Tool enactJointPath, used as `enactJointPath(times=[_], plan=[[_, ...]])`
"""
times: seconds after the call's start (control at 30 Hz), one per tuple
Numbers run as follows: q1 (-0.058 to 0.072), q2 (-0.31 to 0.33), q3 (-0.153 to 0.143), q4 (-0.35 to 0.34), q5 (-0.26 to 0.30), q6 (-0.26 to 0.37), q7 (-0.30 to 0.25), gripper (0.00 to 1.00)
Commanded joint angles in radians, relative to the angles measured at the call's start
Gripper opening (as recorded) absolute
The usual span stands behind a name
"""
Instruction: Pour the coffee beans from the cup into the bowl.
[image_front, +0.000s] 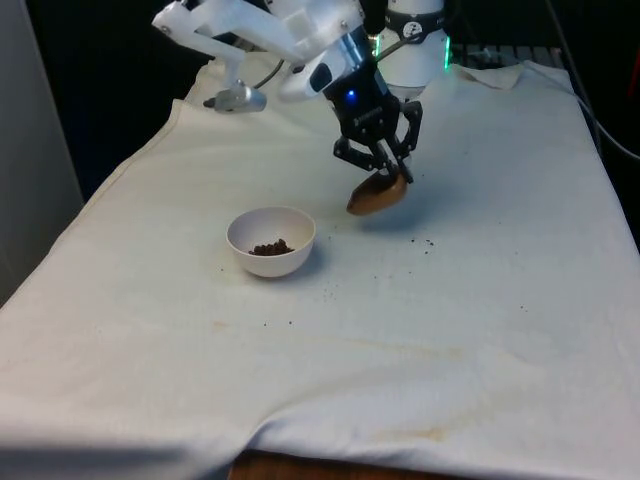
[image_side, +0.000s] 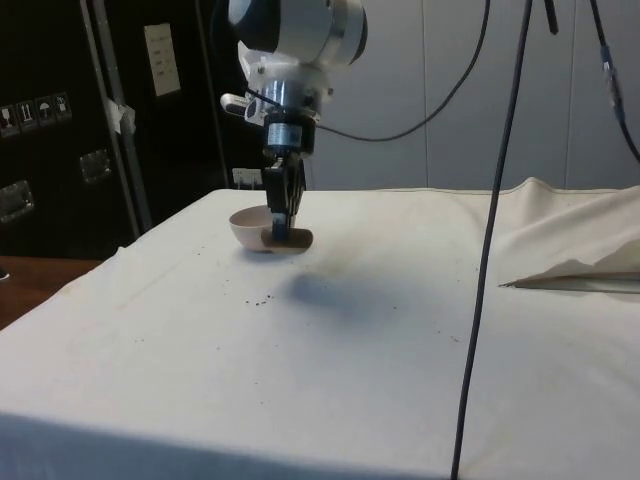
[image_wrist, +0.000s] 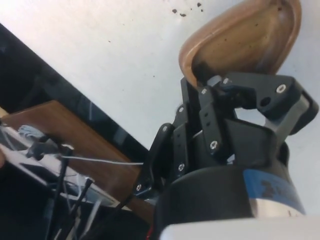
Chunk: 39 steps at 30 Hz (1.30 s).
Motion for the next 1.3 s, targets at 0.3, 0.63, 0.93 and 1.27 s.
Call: enactJointPath(times=[0.3,0.63,0.93,1.27], plan=[[0.012,-0.026,0.033,-0.035,-0.084,0.080,0.079,0.00],[0.012,-0.040,0.068,-0.051,-0.164,0.126,0.154,0.00],[0.012,-0.047,0.100,-0.054,-0.256,0.155,0.243,0.00],[0.012,-0.053,0.133,-0.052,-0.362,0.173,0.347,0.00]])
